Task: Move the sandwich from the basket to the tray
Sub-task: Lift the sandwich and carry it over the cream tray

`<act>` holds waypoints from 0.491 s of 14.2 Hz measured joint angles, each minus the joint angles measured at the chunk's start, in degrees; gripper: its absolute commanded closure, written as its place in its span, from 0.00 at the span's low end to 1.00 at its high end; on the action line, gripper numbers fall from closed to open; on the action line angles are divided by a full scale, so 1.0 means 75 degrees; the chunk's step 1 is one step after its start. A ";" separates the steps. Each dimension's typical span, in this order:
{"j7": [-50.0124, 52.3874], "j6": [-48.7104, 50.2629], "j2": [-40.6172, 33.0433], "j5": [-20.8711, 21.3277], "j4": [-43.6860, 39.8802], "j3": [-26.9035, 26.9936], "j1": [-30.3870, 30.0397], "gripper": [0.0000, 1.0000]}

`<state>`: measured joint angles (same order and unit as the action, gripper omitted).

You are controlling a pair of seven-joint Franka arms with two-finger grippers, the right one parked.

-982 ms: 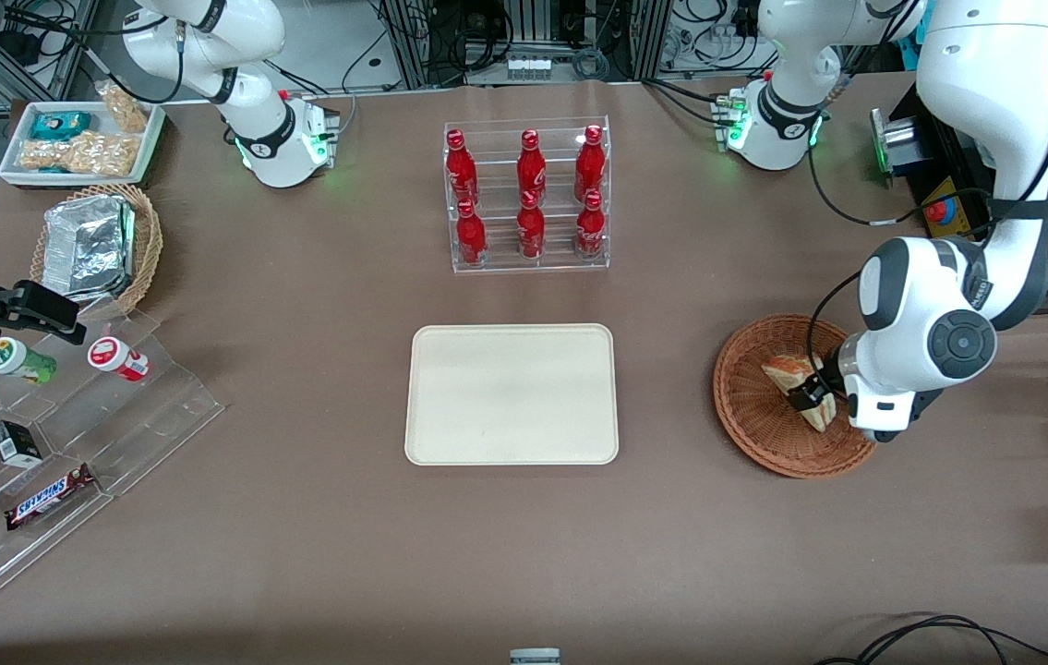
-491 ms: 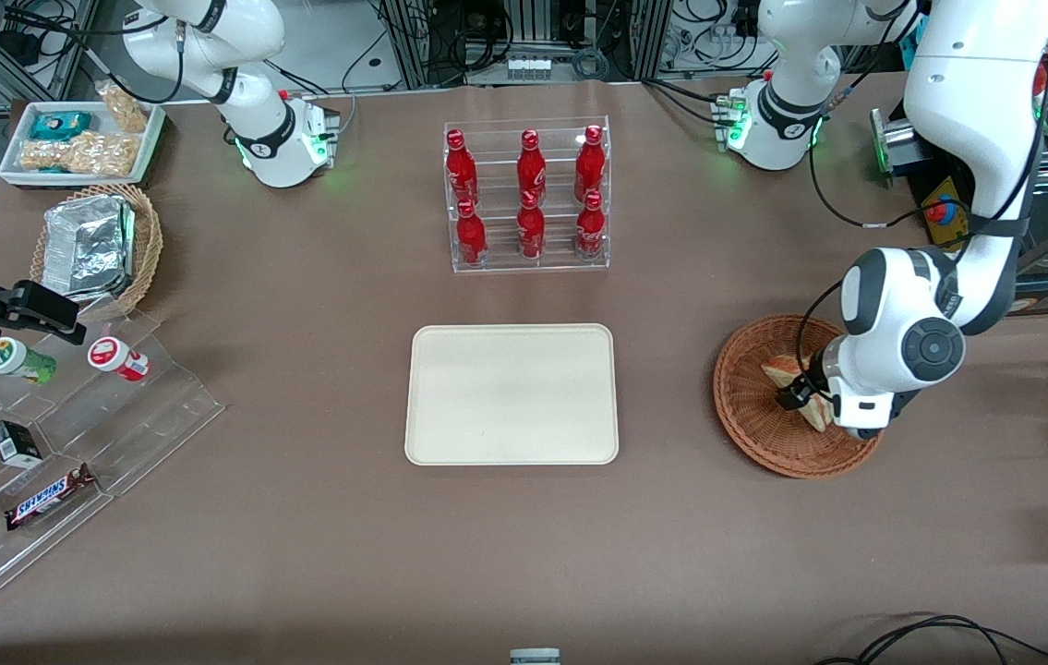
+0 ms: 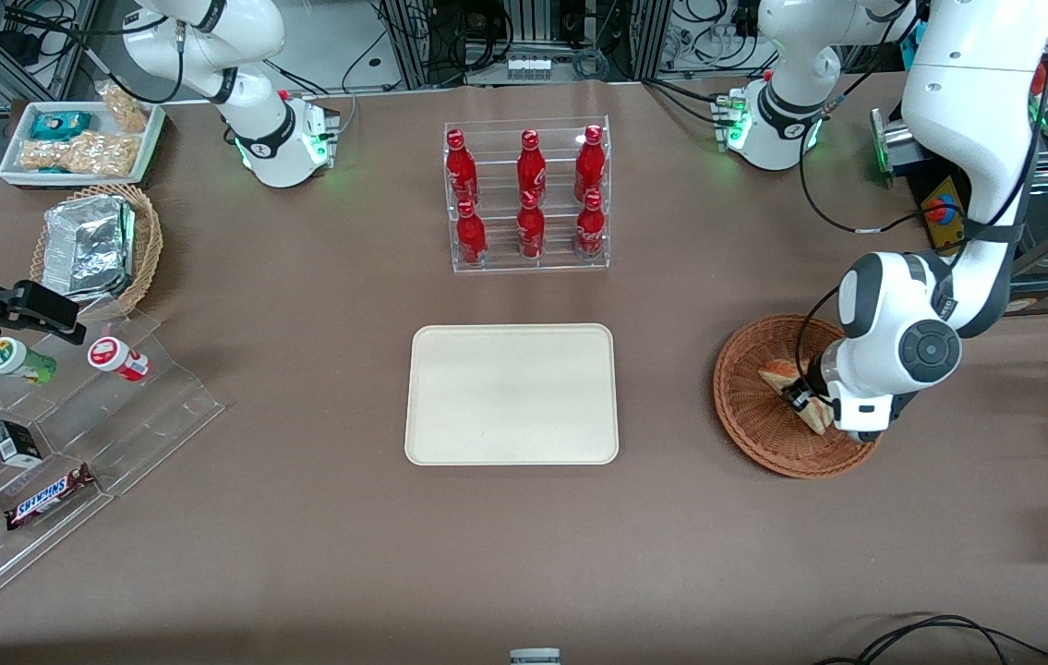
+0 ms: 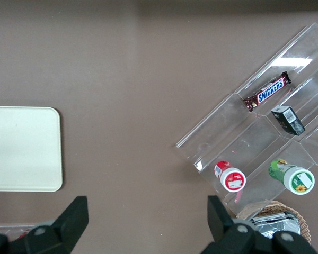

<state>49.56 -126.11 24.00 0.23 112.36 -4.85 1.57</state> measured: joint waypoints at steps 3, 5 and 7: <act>-0.0010 0.1067 -0.0429 0.0208 -0.0466 -0.0014 0.0013 1.00; -0.0021 0.1698 -0.0754 0.0485 -0.0936 -0.0106 0.0218 1.00; -0.0020 0.1863 -0.0833 0.0590 -0.1361 -0.0183 0.0858 0.99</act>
<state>49.41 -112.14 17.76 4.66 102.15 -6.22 8.01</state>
